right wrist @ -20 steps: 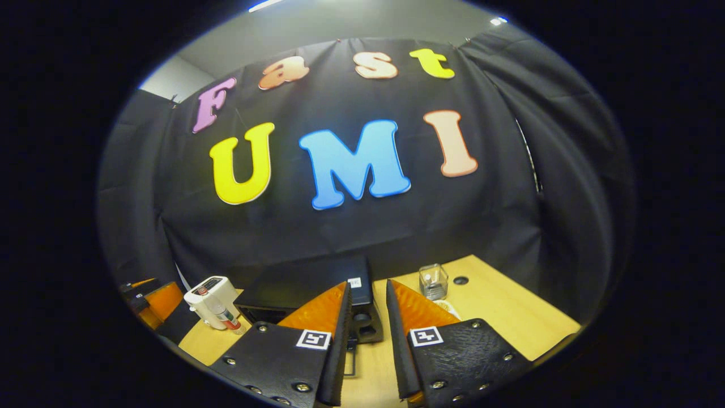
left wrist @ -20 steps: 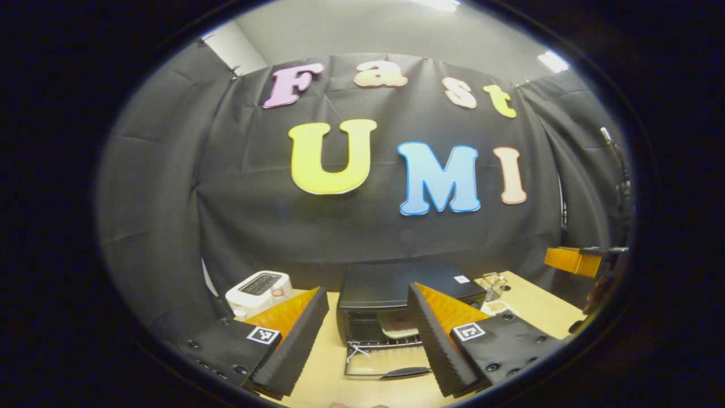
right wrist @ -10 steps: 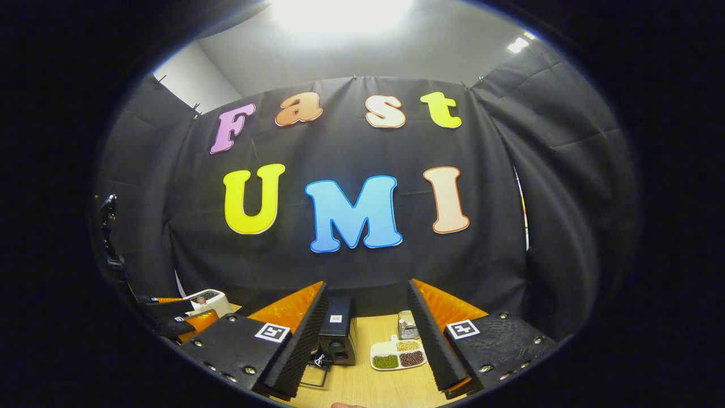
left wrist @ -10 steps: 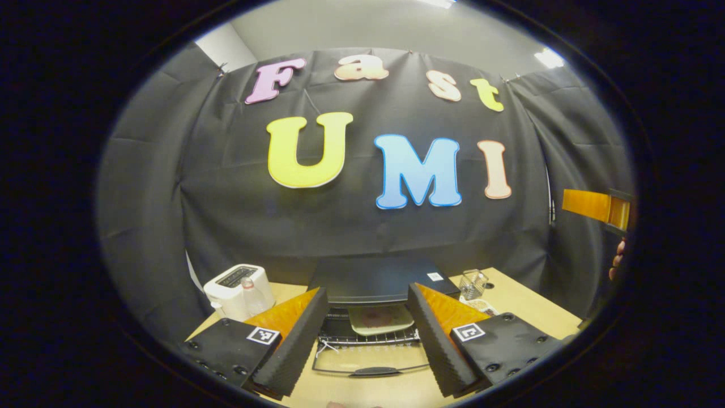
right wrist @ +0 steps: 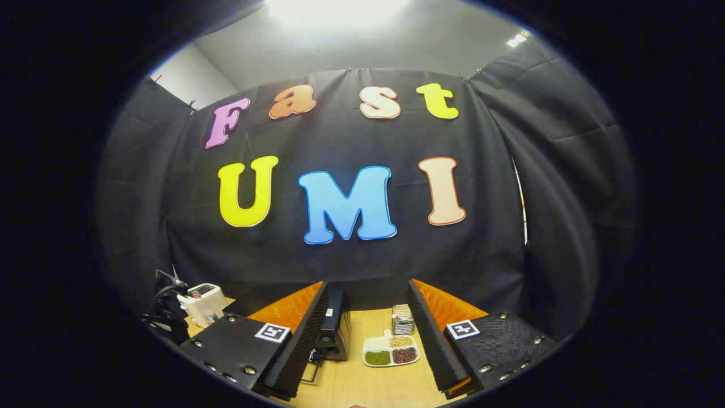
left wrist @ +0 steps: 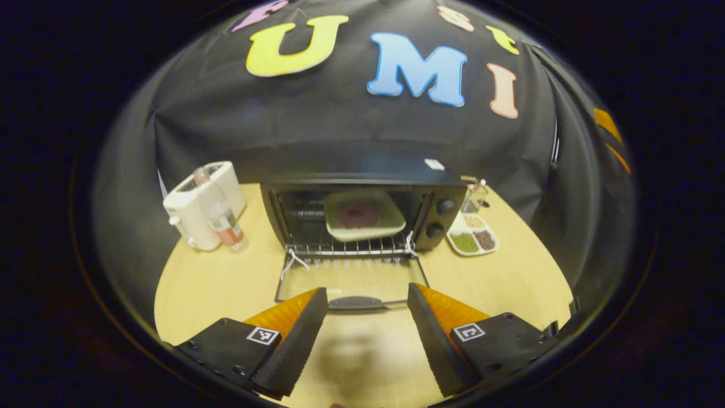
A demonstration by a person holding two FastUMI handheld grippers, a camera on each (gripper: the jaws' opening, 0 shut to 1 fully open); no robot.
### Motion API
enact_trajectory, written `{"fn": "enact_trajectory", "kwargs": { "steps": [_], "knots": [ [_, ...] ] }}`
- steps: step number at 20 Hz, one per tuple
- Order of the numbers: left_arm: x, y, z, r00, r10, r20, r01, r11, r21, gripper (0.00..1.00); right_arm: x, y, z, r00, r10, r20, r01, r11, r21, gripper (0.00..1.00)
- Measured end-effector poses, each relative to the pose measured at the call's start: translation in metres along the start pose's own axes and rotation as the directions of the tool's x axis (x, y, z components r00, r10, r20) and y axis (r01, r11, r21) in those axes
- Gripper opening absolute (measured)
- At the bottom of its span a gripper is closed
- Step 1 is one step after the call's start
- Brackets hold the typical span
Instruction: Open the electric oven with the left hand, put the food in, and close the electric oven.
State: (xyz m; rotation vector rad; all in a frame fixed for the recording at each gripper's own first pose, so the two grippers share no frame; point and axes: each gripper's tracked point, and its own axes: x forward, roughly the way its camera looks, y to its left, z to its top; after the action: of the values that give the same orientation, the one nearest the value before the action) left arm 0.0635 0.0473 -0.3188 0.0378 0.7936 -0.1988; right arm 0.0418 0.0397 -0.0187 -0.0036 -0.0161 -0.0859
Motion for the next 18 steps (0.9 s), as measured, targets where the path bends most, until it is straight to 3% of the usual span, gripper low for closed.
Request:
{"fn": "enact_trajectory", "kwargs": {
  "steps": [1,6,8,9,18],
  "knots": [
    [0.009,0.005,-0.012,0.999,0.012,-0.043,-0.012,1.000,0.008,0.95,0.001,-0.003,-0.003,1.000,-0.006,-0.009,0.006,1.000,-0.001,0.86],
    [0.040,0.009,-0.054,0.979,0.021,-0.204,-0.013,0.999,0.039,0.99,0.004,-0.019,-0.007,0.999,-0.035,-0.028,0.035,0.999,0.002,0.88],
    [0.053,0.009,-0.071,0.962,0.020,-0.272,-0.010,0.999,0.039,0.95,0.004,-0.024,-0.007,0.998,-0.049,-0.029,0.049,0.999,-0.003,0.88],
    [0.060,0.011,-0.078,0.953,0.021,-0.303,-0.011,0.999,0.035,0.99,0.005,-0.026,-0.007,0.998,-0.054,-0.029,0.054,0.999,-0.004,0.88],
    [0.100,0.018,-0.095,0.917,0.031,-0.398,-0.026,1.000,0.017,0.96,0.008,-0.041,-0.011,0.994,-0.099,-0.050,0.098,0.995,-0.013,0.88]
  ]
}}
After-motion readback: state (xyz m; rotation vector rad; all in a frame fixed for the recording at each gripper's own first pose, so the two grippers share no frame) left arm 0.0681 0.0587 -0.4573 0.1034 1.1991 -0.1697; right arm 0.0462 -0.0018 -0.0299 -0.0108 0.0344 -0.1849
